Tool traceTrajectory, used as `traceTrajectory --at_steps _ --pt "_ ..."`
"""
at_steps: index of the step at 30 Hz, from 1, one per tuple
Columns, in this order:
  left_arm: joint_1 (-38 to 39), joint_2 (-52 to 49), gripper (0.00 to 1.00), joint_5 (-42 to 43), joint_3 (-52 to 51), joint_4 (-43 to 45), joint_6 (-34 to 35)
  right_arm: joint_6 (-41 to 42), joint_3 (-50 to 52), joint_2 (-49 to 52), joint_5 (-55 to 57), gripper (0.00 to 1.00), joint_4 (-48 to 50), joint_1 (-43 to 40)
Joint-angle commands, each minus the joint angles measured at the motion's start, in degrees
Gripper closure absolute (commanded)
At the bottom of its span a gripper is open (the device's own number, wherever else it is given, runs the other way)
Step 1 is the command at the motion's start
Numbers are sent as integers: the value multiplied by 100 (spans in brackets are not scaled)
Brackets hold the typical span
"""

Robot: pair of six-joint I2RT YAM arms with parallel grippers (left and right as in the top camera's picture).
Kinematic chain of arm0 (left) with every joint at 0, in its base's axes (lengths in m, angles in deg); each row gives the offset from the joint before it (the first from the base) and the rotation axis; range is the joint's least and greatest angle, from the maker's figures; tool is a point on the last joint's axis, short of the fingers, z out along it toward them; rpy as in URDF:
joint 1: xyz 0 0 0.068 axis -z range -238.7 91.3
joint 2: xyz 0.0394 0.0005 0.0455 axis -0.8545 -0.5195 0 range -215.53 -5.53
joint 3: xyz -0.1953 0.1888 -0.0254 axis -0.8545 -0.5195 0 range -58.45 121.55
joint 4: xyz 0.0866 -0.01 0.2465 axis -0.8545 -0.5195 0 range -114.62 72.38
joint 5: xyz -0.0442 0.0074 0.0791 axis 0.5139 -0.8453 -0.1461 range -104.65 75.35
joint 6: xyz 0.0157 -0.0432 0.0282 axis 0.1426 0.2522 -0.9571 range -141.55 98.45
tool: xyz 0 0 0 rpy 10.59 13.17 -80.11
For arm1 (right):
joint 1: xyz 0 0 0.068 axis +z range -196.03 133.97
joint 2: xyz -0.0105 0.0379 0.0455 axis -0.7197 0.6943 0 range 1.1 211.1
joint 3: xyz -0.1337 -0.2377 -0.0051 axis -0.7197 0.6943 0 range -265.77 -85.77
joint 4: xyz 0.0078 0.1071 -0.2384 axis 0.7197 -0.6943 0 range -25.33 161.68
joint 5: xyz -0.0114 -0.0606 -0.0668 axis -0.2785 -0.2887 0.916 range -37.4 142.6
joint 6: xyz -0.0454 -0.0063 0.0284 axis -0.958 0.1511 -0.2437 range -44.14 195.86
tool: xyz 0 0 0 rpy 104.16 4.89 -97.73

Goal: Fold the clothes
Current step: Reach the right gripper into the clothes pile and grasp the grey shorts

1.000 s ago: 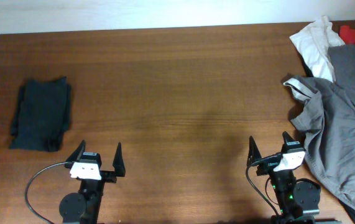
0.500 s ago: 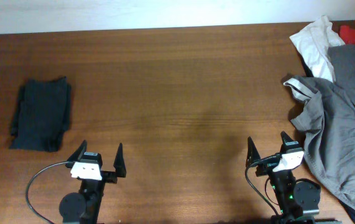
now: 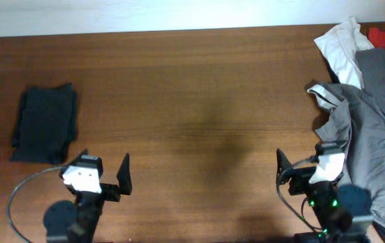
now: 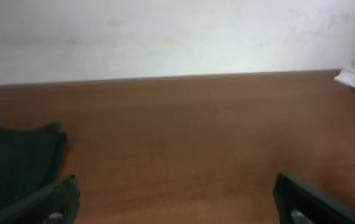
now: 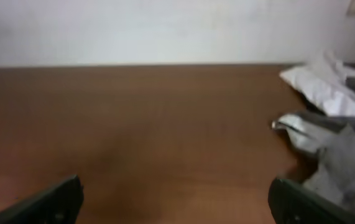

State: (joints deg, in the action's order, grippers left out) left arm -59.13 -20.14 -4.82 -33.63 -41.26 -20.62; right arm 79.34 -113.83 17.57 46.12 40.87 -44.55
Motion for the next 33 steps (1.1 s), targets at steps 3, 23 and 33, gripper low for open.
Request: traceTrajectory --at_steps 3,23,33 --pt "-24 -1180 1 -61 1067 -813 -35 144 -1434 1547 116 1 -1019 -39" --pt "-24 -3517 1 780 2507 -1720 -52 640 -3014 6577 2048 1 -879 -1856" --pt "-24 -3845 1 778 2507 -1622 -52 647 -3014 8148 1851 5 -688 -2214"
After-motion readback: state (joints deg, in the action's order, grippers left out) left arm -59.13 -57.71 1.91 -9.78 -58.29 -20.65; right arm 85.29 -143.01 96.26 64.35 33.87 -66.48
